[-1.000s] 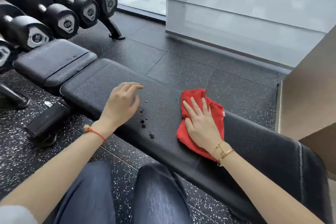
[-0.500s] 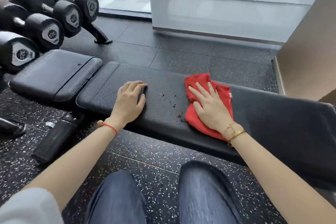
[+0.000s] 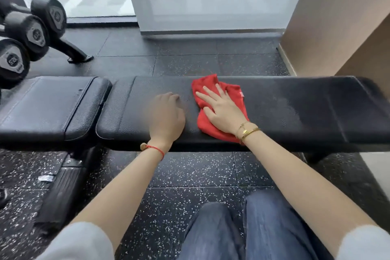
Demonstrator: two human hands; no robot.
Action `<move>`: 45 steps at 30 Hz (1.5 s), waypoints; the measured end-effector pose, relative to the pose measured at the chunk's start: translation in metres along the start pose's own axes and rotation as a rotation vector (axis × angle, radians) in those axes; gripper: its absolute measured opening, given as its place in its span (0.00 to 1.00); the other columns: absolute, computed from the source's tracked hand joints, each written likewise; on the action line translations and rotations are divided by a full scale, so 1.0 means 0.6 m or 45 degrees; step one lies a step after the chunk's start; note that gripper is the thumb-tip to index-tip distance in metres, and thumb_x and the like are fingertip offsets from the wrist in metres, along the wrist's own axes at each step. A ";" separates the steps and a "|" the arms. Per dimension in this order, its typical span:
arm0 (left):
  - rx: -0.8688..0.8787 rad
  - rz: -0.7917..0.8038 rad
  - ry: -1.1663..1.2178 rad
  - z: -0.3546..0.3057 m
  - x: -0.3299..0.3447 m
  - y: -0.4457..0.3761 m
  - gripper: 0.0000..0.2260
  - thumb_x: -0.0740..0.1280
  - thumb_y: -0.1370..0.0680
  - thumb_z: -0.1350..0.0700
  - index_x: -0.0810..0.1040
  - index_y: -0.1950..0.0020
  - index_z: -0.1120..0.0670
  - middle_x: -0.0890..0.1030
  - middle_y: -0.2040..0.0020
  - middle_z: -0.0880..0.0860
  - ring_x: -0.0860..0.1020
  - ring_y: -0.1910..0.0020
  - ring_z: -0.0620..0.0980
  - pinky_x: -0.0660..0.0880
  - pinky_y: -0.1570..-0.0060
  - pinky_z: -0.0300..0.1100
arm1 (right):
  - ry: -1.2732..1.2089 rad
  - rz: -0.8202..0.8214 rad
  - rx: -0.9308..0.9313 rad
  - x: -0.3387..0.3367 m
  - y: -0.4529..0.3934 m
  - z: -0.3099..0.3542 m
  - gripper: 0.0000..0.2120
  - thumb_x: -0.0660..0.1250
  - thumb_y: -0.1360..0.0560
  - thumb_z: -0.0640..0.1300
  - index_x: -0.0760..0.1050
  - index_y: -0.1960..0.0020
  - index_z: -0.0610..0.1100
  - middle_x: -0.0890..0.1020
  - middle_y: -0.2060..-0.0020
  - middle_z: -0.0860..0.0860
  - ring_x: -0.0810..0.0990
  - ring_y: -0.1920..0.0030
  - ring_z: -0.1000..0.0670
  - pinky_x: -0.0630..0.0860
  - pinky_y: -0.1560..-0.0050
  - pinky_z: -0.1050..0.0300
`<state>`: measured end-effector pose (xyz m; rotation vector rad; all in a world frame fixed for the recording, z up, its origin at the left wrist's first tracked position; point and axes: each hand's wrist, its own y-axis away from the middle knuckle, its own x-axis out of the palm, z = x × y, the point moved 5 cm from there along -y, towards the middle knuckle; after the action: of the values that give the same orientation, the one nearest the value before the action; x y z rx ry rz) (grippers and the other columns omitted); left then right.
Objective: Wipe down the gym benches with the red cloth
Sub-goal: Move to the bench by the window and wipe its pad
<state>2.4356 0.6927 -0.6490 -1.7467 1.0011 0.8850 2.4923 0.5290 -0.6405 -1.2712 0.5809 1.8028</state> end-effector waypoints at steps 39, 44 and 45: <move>0.012 0.027 -0.018 0.001 0.000 0.005 0.19 0.59 0.22 0.55 0.73 0.32 0.54 0.73 0.30 0.52 0.67 0.29 0.53 0.59 0.28 0.52 | 0.034 -0.138 0.125 -0.041 0.100 -0.096 0.24 0.57 0.21 0.46 0.62 0.25 0.55 0.59 0.23 0.53 0.48 0.22 0.43 0.43 0.22 0.45; 0.020 0.006 -0.022 0.001 -0.001 0.006 0.19 0.60 0.23 0.55 0.74 0.32 0.55 0.74 0.30 0.52 0.67 0.30 0.53 0.60 0.28 0.52 | 0.090 -0.235 0.683 -0.113 0.116 -0.254 0.24 0.54 0.20 0.46 0.61 0.24 0.53 0.57 0.22 0.49 0.47 0.22 0.38 0.42 0.23 0.43; 0.022 0.005 -0.025 0.000 0.000 0.007 0.19 0.60 0.23 0.55 0.74 0.32 0.55 0.74 0.31 0.53 0.67 0.30 0.54 0.60 0.28 0.52 | 0.104 -0.222 0.751 -0.119 0.108 -0.263 0.24 0.53 0.20 0.47 0.60 0.24 0.52 0.56 0.22 0.49 0.46 0.22 0.38 0.41 0.23 0.42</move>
<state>2.4319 0.6920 -0.6505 -1.7189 0.9968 0.8924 2.5328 0.3487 -0.6407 -0.9522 0.9338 1.3016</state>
